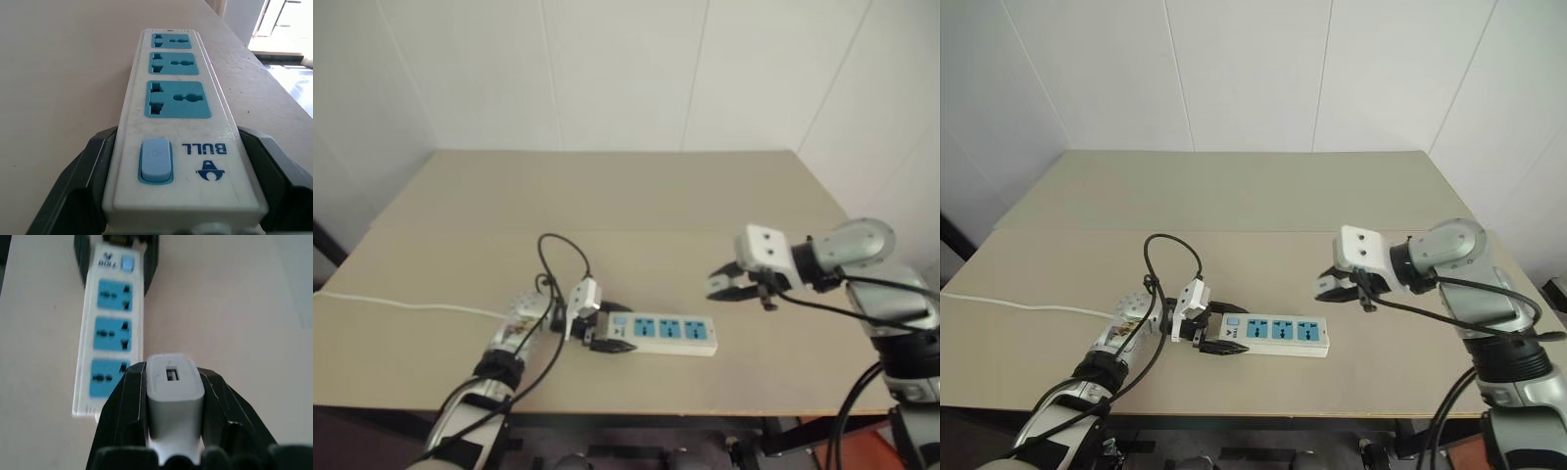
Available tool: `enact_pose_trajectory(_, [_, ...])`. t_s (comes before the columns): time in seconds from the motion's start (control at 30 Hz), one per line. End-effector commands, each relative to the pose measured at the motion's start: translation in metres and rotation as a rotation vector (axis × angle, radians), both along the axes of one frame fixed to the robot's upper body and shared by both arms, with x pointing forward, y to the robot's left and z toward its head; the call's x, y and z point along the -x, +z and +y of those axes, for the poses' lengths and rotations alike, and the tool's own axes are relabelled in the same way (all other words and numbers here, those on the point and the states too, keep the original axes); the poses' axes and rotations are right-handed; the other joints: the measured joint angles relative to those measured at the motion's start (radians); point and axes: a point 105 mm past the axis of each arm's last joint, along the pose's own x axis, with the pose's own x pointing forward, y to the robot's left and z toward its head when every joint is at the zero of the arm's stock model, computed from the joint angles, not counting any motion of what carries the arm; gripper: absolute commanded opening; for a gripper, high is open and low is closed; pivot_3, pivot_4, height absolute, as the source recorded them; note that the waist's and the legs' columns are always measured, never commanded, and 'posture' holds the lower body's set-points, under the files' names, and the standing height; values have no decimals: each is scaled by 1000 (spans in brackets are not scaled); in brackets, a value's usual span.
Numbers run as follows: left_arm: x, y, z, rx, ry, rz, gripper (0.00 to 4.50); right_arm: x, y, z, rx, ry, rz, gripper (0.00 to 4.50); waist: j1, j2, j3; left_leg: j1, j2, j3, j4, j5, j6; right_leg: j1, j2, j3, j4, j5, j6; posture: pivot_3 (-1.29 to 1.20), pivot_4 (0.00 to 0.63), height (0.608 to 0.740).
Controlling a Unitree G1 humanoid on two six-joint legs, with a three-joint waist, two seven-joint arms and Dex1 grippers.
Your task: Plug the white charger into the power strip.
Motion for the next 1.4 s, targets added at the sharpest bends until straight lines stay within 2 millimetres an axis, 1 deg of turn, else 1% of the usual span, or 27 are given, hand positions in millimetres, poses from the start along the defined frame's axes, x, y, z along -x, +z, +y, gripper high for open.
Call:
enact_pose_trajectory(0.03, [6,-10,-2,-44,-29,31,3301,4,14,10,-184,0,-28,1158,2,0,0,-1,0,0,0,0,0,0,0,0,0,0,0,0,150,740])
enact_pose_trajectory(0.1, [6,-11,-2,-45,-33,31,3301,5,9,21,-287,1,-37,1158,1,0,0,-1,0,-1,0,0,0,0,0,-1,0,0,0,0,150,740])
enact_pose_trajectory(0.23, [6,-10,-5,-42,-34,28,3301,9,0,35,-396,34,-33,1158,0,0,0,-2,0,-1,0,0,0,-1,0,-1,0,0,0,0,150,740])
enact_pose_trajectory(0.3, [6,-9,-6,-38,-37,27,3301,8,-7,42,-450,28,9,1158,-1,0,0,-1,0,0,0,0,0,-1,0,-1,0,0,0,0,150,740])
enact_pose_trajectory(0.47, [7,-9,-3,-39,-32,26,3301,8,-23,56,-515,30,41,1158,0,0,0,-2,0,-1,0,0,0,-1,0,-1,0,0,0,0,150,740])
enact_pose_trajectory(0.6, [7,-8,1,-43,-23,24,3301,9,-32,67,-608,27,74,1158,-4,0,0,-2,0,-1,0,0,0,-1,0,-1,0,0,0,0,150,740])
enact_pose_trajectory(0.8, [9,-8,4,-49,-22,24,3301,5,-44,75,-628,14,108,1158,-6,0,0,-2,0,-1,-1,0,0,-2,0,-1,0,0,0,0,150,740])
enact_pose_trajectory(1.07, [13,-8,3,-47,-24,27,3301,10,-60,79,-581,31,147,1158,-9,0,0,-2,0,-1,-1,0,0,-2,1,-1,0,0,0,0,150,740])
enact_pose_trajectory(1.4, [14,-8,3,-50,-25,26,3301,8,-68,80,-575,18,158,1158,-9,0,0,-2,0,-1,-1,0,0,-2,1,-1,0,0,0,0,150,740])
